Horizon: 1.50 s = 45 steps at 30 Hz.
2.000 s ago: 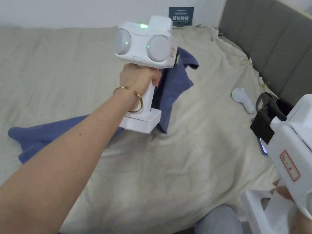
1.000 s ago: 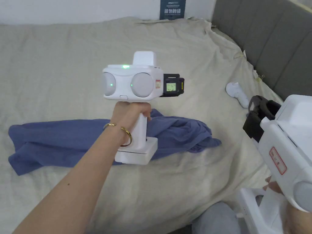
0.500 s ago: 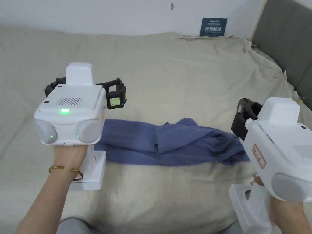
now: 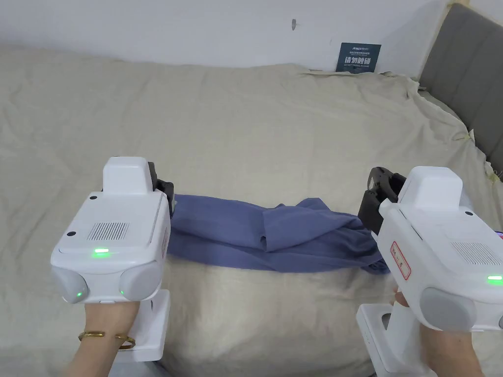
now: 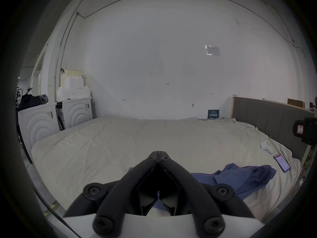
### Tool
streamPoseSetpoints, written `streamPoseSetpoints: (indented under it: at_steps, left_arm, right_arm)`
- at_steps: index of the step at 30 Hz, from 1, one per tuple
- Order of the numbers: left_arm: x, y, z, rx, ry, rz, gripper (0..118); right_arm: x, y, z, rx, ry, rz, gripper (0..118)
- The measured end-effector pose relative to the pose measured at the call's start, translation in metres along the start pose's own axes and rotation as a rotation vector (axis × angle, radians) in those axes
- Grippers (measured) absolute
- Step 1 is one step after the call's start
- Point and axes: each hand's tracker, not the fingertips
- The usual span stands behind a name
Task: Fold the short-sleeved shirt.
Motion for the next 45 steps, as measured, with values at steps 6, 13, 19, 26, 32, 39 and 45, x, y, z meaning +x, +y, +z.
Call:
streamPoseSetpoints:
  at_steps: [6, 13, 19, 26, 32, 39, 45]
  left_arm:
    - [0.009, -0.003, 0.002, -0.011, -0.031, -0.010, 0]
    - [0.009, -0.004, 0.003, -0.022, -0.031, 0.000, 0]
    - [0.006, -0.001, 0.002, -0.027, -0.024, 0.009, 0]
    - [0.002, -0.002, -0.003, -0.046, -0.020, 0.028, 0]
    - [0.001, -0.002, -0.005, -0.055, -0.020, 0.030, 0]
    - [0.000, -0.005, -0.015, -0.088, -0.016, 0.025, 0]
    - [0.001, -0.010, -0.023, -0.119, -0.012, 0.025, 0]
  right_arm:
    - [-0.001, 0.000, 0.006, -0.007, 0.004, 0.003, 0]
    - [0.006, 0.005, -0.002, -0.030, -0.020, 0.000, 0]
    - [0.030, 0.030, -0.045, -0.188, -0.012, -0.008, 87]
    - [0.043, 0.062, -0.129, -0.512, -0.020, 0.037, 96]
    - [0.039, 0.039, -0.206, -0.869, 0.072, 0.073, 96]
    - [0.034, -0.011, -0.249, -1.078, 0.034, 0.103, 96]
    - [0.039, -0.032, -0.267, -1.101, 0.015, 0.024, 84]
